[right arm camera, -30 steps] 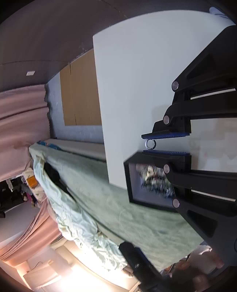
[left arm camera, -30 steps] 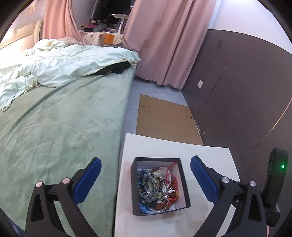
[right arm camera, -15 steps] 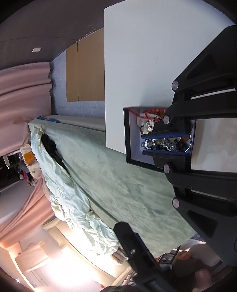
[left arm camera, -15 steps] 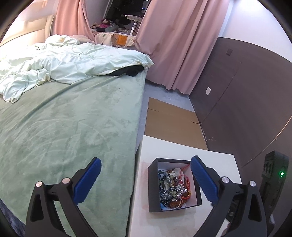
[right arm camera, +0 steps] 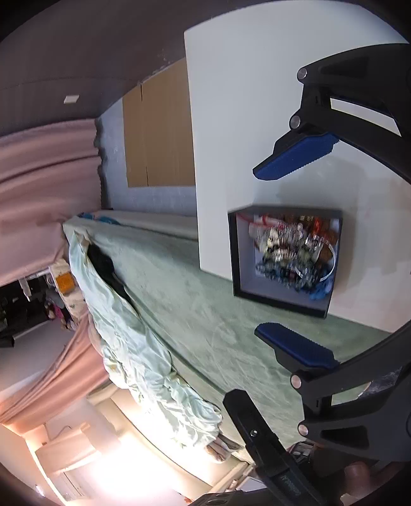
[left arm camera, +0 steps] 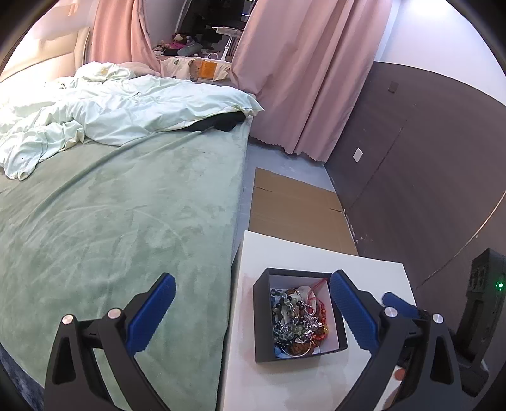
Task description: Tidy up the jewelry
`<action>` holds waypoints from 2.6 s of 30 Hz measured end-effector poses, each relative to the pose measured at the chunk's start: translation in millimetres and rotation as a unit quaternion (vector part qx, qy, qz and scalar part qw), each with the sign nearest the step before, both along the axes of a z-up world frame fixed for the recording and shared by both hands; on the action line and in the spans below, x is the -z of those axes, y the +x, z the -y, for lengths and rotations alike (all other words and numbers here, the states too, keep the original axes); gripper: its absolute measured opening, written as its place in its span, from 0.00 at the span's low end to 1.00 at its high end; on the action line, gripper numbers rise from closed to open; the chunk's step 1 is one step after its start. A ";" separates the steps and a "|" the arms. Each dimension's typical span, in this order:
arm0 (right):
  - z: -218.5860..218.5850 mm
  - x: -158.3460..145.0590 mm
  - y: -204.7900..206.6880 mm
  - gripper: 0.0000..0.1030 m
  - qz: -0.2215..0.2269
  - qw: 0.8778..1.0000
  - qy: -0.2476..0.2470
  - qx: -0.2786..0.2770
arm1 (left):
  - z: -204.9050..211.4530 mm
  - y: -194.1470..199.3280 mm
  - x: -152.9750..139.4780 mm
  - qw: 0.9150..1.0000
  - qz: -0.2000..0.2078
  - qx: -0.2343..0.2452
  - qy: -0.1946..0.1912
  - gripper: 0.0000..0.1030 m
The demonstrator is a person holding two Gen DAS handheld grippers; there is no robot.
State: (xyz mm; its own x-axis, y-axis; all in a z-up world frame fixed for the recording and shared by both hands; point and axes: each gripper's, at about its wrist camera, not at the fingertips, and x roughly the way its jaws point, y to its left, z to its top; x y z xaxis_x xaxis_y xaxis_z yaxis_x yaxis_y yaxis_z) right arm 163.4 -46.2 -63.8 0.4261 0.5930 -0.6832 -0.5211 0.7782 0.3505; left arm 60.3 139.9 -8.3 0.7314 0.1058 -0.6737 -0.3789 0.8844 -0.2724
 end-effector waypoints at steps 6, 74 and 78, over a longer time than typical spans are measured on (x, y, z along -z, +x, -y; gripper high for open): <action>37.8 -5.7 -1.7 0.93 -0.002 0.999 -0.007 0.032 | 18.3 1.7 0.8 1.000 0.005 0.027 -0.004 0.92; 176.4 -48.9 -60.4 0.96 0.040 0.995 0.001 0.086 | 150.8 -39.5 1.4 0.986 0.071 0.116 0.094 0.92; 176.6 -49.5 -60.6 0.96 0.042 0.995 -0.001 0.087 | 150.9 -40.7 1.6 0.986 0.072 0.116 0.092 0.92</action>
State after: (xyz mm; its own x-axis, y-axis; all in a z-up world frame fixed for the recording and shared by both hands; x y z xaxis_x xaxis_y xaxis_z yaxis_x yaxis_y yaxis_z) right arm 102.8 -222.8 -14.3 0.5779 0.5047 -0.6413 -0.4065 0.8594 0.3101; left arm 19.6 -11.0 -9.8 0.8366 0.0351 -0.5467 -0.1296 0.9823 -0.1352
